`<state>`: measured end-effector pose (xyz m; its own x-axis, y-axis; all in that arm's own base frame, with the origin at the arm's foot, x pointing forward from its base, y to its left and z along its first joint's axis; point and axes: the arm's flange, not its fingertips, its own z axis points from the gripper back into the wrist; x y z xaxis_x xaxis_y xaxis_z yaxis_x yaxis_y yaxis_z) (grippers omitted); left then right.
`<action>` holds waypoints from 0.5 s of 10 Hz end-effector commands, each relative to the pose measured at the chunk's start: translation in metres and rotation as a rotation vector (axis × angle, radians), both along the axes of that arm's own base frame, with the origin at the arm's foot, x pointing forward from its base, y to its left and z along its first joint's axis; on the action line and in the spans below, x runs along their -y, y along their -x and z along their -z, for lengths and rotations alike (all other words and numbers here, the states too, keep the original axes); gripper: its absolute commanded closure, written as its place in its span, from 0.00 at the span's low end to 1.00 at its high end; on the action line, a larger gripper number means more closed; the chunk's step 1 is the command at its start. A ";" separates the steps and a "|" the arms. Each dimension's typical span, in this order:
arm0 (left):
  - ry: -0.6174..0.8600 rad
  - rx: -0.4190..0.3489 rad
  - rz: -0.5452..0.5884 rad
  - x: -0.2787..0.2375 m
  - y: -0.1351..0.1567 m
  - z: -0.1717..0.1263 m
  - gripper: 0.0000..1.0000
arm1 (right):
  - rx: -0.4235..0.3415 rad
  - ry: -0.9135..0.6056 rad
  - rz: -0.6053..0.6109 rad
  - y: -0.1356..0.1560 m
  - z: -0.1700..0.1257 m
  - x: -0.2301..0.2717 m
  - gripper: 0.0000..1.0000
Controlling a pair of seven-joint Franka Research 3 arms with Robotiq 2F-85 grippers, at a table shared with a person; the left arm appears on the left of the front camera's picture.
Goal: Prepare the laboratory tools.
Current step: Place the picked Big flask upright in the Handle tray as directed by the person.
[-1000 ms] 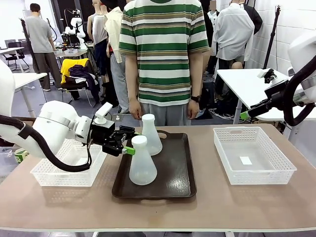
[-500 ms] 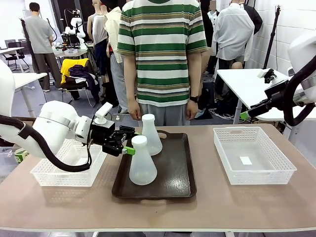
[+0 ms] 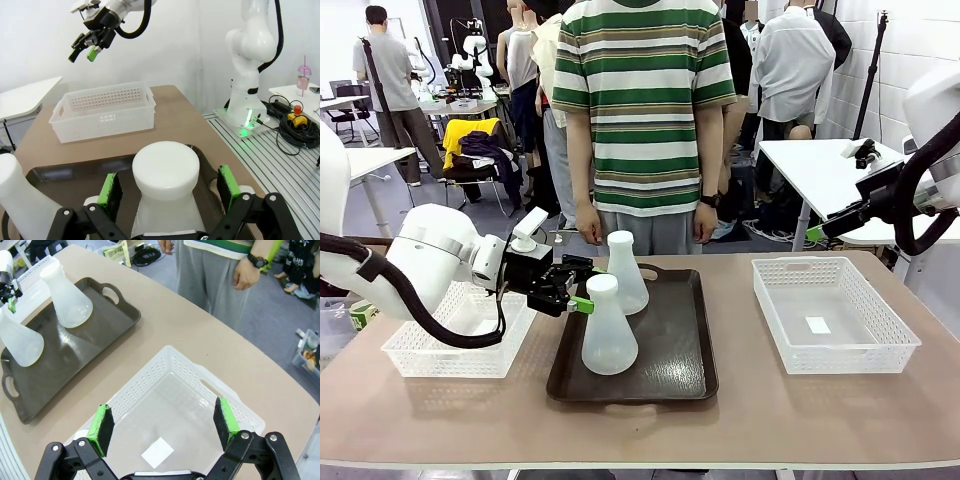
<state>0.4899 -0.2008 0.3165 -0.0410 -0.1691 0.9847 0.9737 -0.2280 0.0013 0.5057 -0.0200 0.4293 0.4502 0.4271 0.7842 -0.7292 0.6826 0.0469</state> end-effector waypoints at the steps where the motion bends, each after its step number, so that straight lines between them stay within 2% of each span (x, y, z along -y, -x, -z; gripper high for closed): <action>1: 0.000 0.009 0.005 0.001 0.000 0.000 0.00 | 0.000 -0.003 -0.008 0.000 0.002 0.000 0.00; 5: 0.000 0.009 0.005 0.001 0.000 0.000 0.00 | 0.000 -0.003 -0.008 0.000 0.002 0.000 0.00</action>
<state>0.4899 -0.2008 0.3165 -0.0410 -0.1691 0.9847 0.9737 -0.2280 0.0013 0.5057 -0.0200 0.4293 0.4502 0.4271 0.7842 -0.7292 0.6826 0.0469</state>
